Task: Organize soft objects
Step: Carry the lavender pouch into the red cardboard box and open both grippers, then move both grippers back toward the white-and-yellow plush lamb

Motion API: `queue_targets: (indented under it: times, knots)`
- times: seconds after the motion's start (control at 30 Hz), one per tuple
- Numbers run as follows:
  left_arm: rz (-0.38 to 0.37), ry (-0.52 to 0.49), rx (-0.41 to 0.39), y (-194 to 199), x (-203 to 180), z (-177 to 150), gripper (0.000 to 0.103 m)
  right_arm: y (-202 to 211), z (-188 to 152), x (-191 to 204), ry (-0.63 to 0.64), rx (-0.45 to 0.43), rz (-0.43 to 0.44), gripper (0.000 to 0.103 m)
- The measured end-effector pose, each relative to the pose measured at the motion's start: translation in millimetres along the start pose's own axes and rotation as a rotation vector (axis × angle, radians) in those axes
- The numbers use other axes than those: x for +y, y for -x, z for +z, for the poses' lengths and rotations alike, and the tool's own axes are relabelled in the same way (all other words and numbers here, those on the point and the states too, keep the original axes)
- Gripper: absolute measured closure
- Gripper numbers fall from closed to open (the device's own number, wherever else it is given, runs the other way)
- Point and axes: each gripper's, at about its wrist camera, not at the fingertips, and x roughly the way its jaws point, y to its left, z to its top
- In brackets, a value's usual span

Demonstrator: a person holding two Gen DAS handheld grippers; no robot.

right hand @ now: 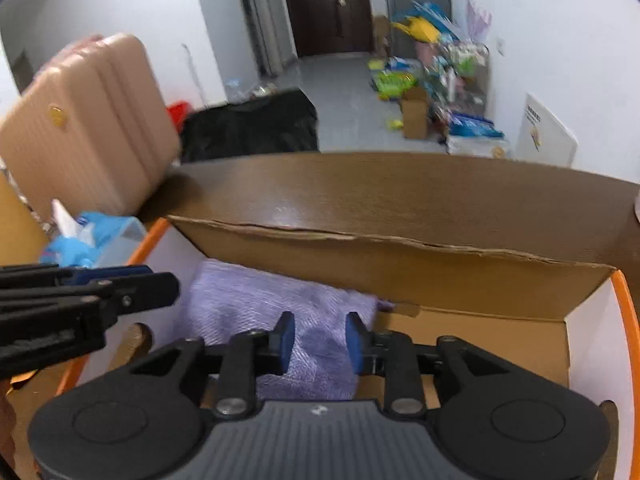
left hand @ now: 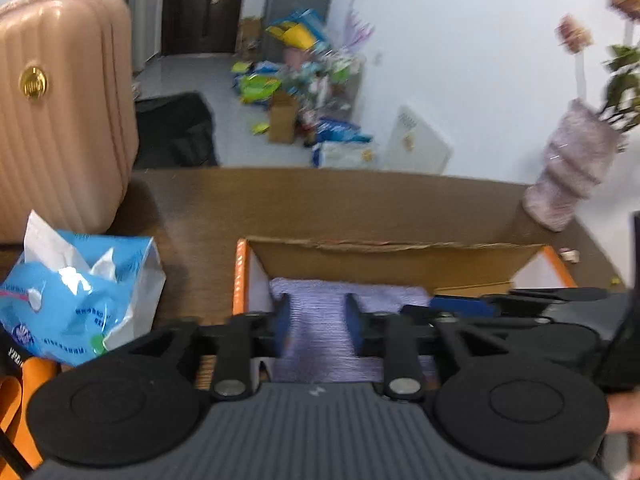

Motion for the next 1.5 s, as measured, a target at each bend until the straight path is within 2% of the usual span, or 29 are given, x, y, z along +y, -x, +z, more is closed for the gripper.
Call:
queue_targets:
  times: [0.13, 0.2, 0.27, 0.3, 0.37, 0.53, 0.67, 0.8, 0.9, 1.0, 1.07, 1.13, 1.27, 1.37, 1.5]
  knots:
    - [0.006, -0.048, -0.024, 33, -7, 0, 0.064, 33, 5, -6, -0.024, -0.075, -0.026, 0.066]
    - [0.017, -0.07, -0.05, 60, -9, -3, 0.055, 64, 8, -12, -0.036, -0.113, -0.031, 0.064]
    - [0.02, -0.109, -0.096, 91, -14, -5, 0.038, 95, 6, -19, -0.037, -0.148, -0.034, 0.059]
    - [0.023, -0.134, -0.129, 110, -14, -6, 0.036, 116, 1, -22, -0.034, -0.174, -0.038, 0.053]
    - [0.035, -0.172, -0.216, 151, -16, -13, 0.023, 149, -11, -32, -0.029, -0.209, -0.052, 0.048]
    - [0.093, -0.183, -0.315, 225, -28, -39, 0.018, 232, -53, -41, -0.03, -0.288, -0.099, 0.044]
    - [0.116, -0.2, -0.368, 268, -46, -77, 0.015, 288, -95, -32, -0.011, -0.361, -0.113, 0.034]
    - [0.151, -0.207, -0.403, 306, -64, -129, 0.015, 328, -143, -17, 0.016, -0.425, -0.119, 0.03]
    - [0.17, -0.22, -0.454, 332, -70, -176, 0.01, 356, -193, -8, 0.035, -0.479, -0.103, 0.025]
    - [0.147, -0.214, -0.516, 359, -73, -229, 0.004, 376, -253, 11, 0.067, -0.537, -0.117, 0.021]
    - [0.143, -0.176, -0.543, 376, -72, -263, 0.002, 388, -292, 23, 0.084, -0.568, -0.117, 0.019]
    - [0.144, -0.144, -0.567, 388, -72, -291, 0.0, 396, -329, 34, 0.096, -0.587, -0.117, 0.012]
    - [0.131, -0.122, -0.559, 401, -72, -345, 0.0, 409, -396, 56, 0.098, -0.621, -0.148, 0.009]
    - [0.113, -0.158, -0.52, 401, -77, -364, 0.0, 410, -422, 64, 0.06, -0.604, -0.159, 0.009]
    - [0.097, -0.193, -0.524, 395, -88, -363, 0.0, 400, -429, 70, 0.089, -0.563, -0.172, 0.009]
